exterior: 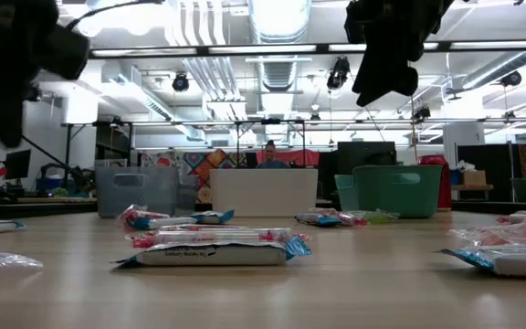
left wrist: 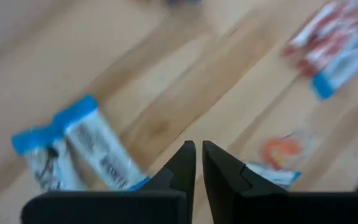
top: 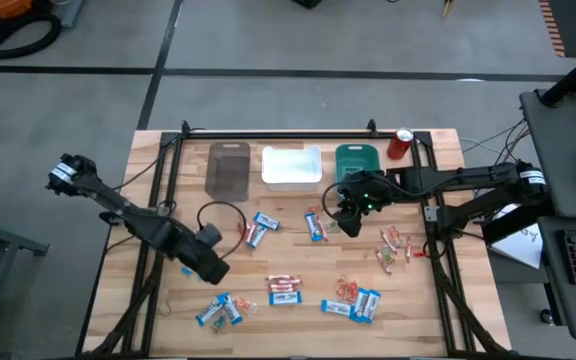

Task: Sort candy
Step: Put the white chocolate into the gray bin

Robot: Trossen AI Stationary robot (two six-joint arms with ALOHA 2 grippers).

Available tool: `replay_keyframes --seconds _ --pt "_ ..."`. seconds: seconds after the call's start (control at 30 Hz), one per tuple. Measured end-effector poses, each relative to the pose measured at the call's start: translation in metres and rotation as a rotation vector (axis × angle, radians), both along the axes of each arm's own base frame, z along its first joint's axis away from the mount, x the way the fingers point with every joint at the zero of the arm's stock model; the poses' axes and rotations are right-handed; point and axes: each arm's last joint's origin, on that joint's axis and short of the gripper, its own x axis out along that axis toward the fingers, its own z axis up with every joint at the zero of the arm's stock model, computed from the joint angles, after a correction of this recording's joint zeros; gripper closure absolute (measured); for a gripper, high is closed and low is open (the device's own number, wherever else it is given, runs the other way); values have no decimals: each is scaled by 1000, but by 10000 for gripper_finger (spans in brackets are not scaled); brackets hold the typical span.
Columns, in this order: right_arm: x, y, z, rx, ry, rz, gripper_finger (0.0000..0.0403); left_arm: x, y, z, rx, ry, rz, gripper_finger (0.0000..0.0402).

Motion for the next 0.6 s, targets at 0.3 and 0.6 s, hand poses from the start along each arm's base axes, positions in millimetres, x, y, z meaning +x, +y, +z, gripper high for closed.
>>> replay_keyframes --seconds 0.3,0.6 --pt "0 0 -1 -3 -3 0 255 8 -6 -29 123 236 50 319" --pt "0 0 -1 -1 -4 -1 258 14 -9 -55 221 354 39 267"
